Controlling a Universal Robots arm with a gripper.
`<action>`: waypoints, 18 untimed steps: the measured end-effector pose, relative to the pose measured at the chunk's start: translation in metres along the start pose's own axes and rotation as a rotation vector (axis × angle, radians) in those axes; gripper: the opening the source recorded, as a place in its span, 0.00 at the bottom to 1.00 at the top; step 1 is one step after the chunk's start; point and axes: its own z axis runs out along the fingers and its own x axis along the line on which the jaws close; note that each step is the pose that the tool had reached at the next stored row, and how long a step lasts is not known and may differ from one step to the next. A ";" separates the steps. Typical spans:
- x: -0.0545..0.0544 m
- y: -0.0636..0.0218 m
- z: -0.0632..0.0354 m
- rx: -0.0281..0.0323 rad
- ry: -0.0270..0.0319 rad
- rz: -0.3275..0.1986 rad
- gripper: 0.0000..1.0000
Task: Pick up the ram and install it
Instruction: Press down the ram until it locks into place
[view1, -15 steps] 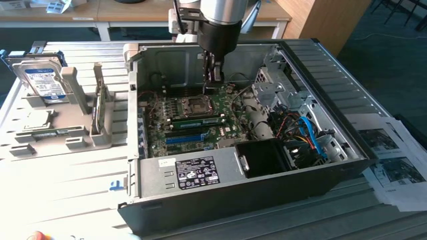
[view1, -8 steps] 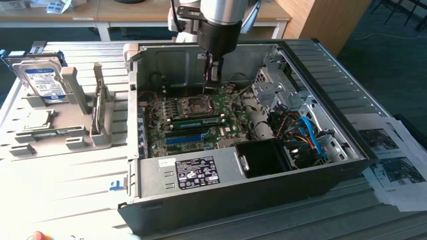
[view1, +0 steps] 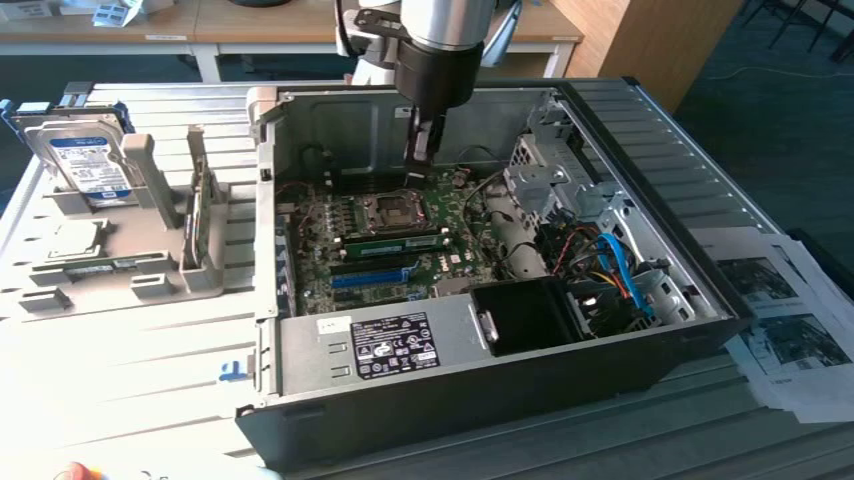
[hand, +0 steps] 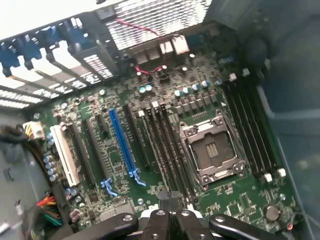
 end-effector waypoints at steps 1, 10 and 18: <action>0.000 0.0000 0.0001 0.0001 -0.0005 0.016 0.10; 0.000 0.0000 0.0009 0.0011 -0.0060 0.176 0.10; 0.000 -0.0001 0.0017 0.0020 -0.0109 0.322 0.10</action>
